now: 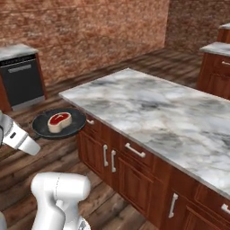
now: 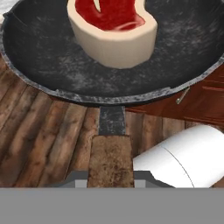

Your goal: Pick up the pan with the steak in it and place it on the dining table. Then place the steak on the plate.

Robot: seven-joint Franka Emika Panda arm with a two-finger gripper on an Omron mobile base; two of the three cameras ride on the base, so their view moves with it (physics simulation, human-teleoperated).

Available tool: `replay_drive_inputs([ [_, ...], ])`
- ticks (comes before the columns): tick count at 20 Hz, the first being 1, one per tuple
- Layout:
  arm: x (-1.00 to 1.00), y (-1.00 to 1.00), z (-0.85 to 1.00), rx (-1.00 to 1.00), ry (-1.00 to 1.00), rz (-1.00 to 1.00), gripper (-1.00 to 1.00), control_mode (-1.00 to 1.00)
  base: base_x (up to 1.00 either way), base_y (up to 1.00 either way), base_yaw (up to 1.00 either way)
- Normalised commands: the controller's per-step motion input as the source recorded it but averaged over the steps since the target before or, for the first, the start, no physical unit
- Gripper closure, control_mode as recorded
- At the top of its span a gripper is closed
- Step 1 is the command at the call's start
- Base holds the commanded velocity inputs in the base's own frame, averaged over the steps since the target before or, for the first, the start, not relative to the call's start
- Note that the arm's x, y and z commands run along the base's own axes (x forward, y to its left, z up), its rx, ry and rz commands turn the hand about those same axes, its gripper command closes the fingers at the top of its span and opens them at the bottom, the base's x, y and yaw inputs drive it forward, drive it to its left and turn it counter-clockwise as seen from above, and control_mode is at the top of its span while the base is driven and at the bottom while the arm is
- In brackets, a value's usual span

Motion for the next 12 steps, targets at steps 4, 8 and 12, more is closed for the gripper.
replay_drive_inputs([
  [4, 0.00, 0.00, 0.00, 0.00, 0.00, 0.00, 1.00, 1.00, -0.02, 0.00, -0.49],
  [8, 0.00, 0.00, 0.00, 0.00, 0.00, 0.00, 1.00, 1.00, -0.06, 0.00, -0.47],
  [12, 0.00, 0.00, 0.00, 0.00, 0.00, 0.00, 1.00, 1.00, -0.12, 0.00, -0.46],
])
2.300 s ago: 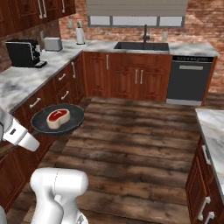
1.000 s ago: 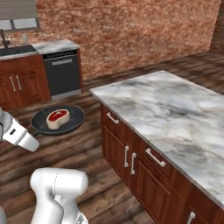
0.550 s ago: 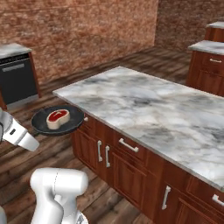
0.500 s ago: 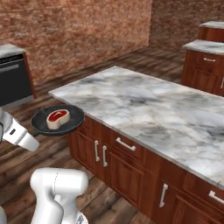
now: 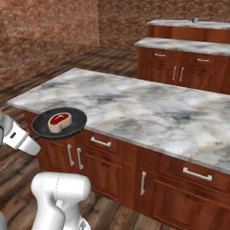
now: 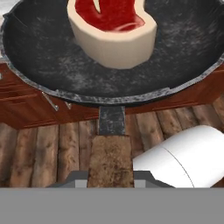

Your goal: Pick up the pan with the steak in it and place it on the dining table. Then place the steak on the plate.

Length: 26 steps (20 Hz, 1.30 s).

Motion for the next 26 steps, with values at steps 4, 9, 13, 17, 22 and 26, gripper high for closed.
replay_drive_inputs([
  [4, 0.00, 0.00, 0.00, 0.00, 0.00, 0.00, 1.00, 1.00, -0.20, 0.00, -0.43],
  [9, 0.00, 0.00, 0.00, 0.00, 0.00, 0.00, 1.00, 1.00, -0.02, 0.00, -0.07],
  [13, 0.00, 0.00, 0.00, 0.00, 0.00, 0.00, 1.00, 1.00, 0.02, 0.02, 0.00],
  [17, 0.00, 0.00, 0.00, 0.00, 0.00, 0.00, 1.00, 1.00, 0.10, 0.67, -0.08],
  [22, 0.00, 0.00, 0.00, 0.00, 0.00, 0.00, 1.00, 1.00, 0.18, 0.99, -0.11],
  [26, 0.00, 0.00, 0.00, 0.00, 0.00, 0.00, 1.00, 1.00, 0.25, 1.00, -0.10],
])
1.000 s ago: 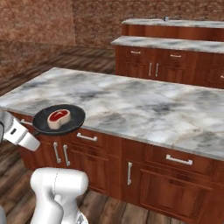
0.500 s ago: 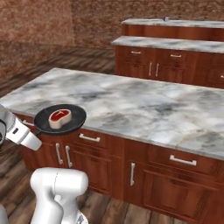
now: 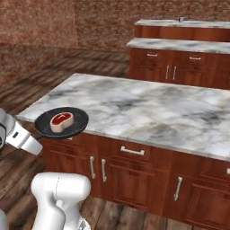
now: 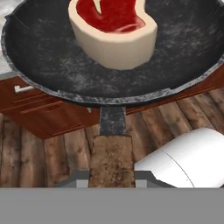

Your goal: Pick up the pan with the steak in it and place it on the dining table. Then place the steak on the plate.

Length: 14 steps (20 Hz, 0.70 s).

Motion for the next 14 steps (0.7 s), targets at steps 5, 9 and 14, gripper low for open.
replay_drive_inputs([
  [5, 0.00, 0.00, 0.00, 0.00, 0.00, 0.00, 1.00, 1.00, 0.22, 1.00, -0.09],
  [9, 0.00, 0.00, 0.00, 0.00, 0.00, 0.00, 1.00, 1.00, 0.22, 1.00, -0.08],
  [14, 0.00, 0.00, 0.00, 0.00, 0.00, 0.00, 1.00, 1.00, 0.22, 1.00, -0.08],
])
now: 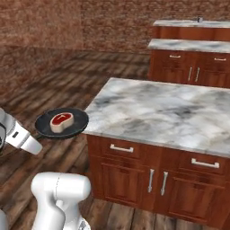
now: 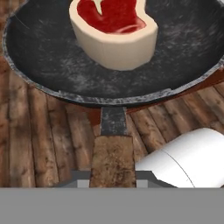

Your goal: Pick up the pan with the steak in it and place it on the dining table. Then place the steak on the plate.

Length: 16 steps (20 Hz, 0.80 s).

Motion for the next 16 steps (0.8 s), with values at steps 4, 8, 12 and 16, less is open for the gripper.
replay_drive_inputs([
  [4, 0.00, 0.00, 0.00, 0.00, 0.00, 0.00, 1.00, 1.00, 0.22, 1.00, -0.08],
  [8, 0.00, 0.00, 0.00, 0.00, 0.00, 0.00, 1.00, 1.00, 0.23, 1.00, -0.07],
  [12, 0.00, 0.00, 0.00, 0.00, 0.00, 0.00, 1.00, 1.00, 0.22, 1.00, -0.07],
  [16, 0.00, 0.00, 0.00, 0.00, 0.00, 0.00, 1.00, 1.00, 0.22, 1.00, -0.07],
])
